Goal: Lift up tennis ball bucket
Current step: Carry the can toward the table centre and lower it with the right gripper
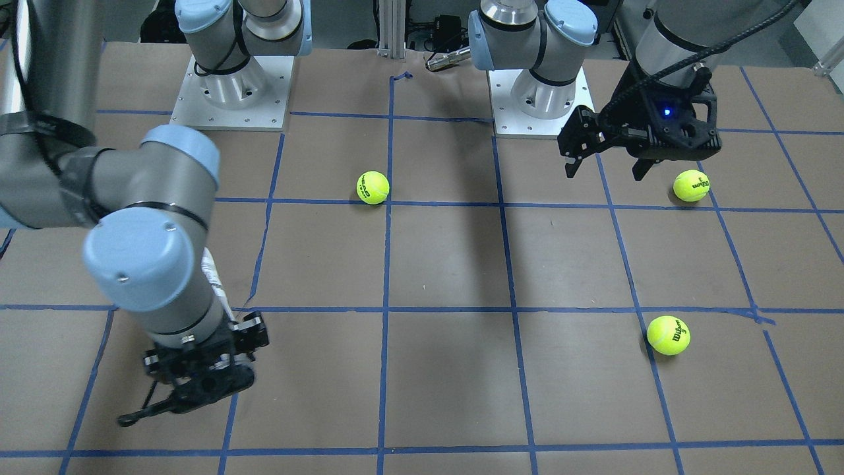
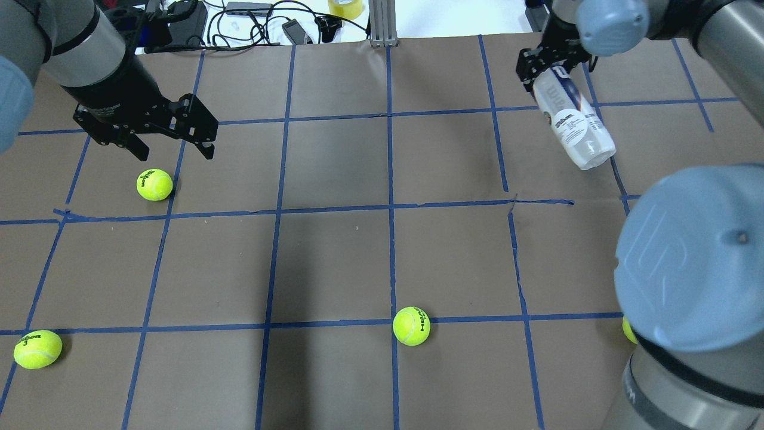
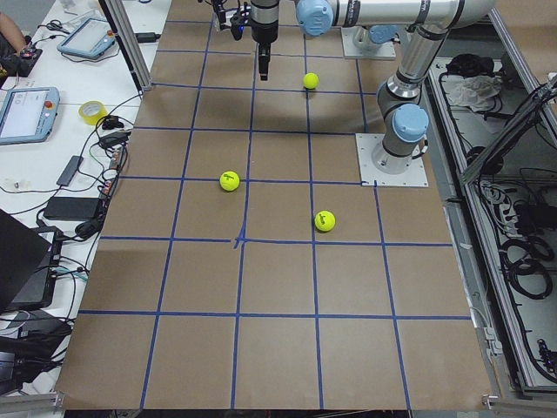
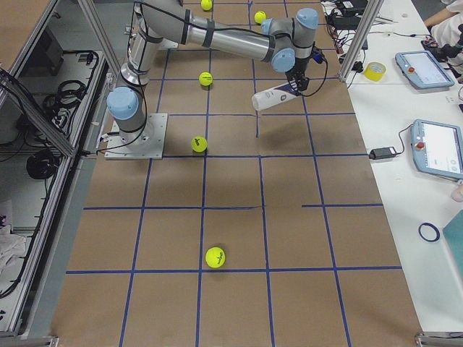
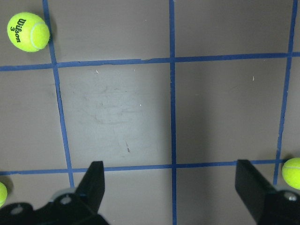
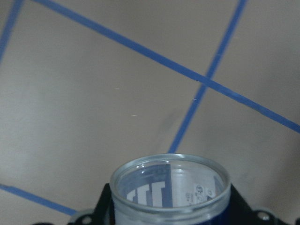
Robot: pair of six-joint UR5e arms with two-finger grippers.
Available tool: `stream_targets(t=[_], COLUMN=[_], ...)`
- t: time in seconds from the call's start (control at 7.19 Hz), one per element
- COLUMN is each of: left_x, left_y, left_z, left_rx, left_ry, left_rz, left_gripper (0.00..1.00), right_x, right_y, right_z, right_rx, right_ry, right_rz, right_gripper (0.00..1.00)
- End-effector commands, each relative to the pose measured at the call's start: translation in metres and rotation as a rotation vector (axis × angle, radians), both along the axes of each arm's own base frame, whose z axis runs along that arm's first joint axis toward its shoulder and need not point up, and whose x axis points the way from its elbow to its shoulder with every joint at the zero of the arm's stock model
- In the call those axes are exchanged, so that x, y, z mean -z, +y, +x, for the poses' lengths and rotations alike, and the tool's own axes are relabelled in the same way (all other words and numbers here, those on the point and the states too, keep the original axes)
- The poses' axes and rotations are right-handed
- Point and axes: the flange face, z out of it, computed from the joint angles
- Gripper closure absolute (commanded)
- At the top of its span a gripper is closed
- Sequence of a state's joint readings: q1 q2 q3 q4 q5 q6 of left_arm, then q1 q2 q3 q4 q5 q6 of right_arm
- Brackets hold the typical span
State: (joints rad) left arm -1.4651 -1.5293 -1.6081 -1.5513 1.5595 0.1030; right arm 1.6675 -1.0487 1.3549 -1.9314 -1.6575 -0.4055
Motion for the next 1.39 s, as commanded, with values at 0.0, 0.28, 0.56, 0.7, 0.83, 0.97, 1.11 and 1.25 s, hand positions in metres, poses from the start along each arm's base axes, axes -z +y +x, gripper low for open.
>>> stream_targets(t=[0.0, 0.28, 0.56, 0.7, 0.83, 0.97, 1.11, 1.25], left_x=[-0.004, -0.004, -0.005, -0.005, -0.005, -0.005, -0.004, -0.004], left_y=[-0.002, -0.003, -0.003, -0.003, -0.003, -0.003, -0.003, -0.003], left_z=[0.013, 0.016, 0.026, 0.026, 0.026, 0.026, 0.026, 0.026], left_rx=[-0.025, -0.017, -0.019, -0.019, -0.019, -0.019, -0.019, -0.019], left_ry=[0.000, -0.004, -0.004, -0.005, -0.004, -0.006, -0.006, -0.007], left_rz=[-0.009, -0.008, -0.010, -0.011, -0.010, -0.010, -0.008, -0.008], left_gripper=[0.00, 0.00, 0.00, 0.00, 0.00, 0.00, 0.00, 0.00], right_x=[0.003, 0.006, 0.020, 0.045, 0.054, 0.066, 0.065, 0.066], right_y=[0.032, 0.050, 0.065, 0.073, 0.083, 0.086, 0.086, 0.086], right_z=[0.109, 0.156, 0.190, 0.223, 0.239, 0.239, 0.240, 0.240], right_rx=[-0.475, -0.757, -1.036, -1.155, -1.177, -1.179, -1.178, -1.099], right_ry=[-0.040, -0.149, -0.134, -0.139, -0.139, -0.145, -0.141, -0.146], right_rz=[-0.074, -0.088, -0.074, -0.099, -0.096, -0.074, -0.080, -0.074], right_gripper=[0.86, 0.85, 0.84, 0.83, 0.78, 0.74, 0.66, 0.51])
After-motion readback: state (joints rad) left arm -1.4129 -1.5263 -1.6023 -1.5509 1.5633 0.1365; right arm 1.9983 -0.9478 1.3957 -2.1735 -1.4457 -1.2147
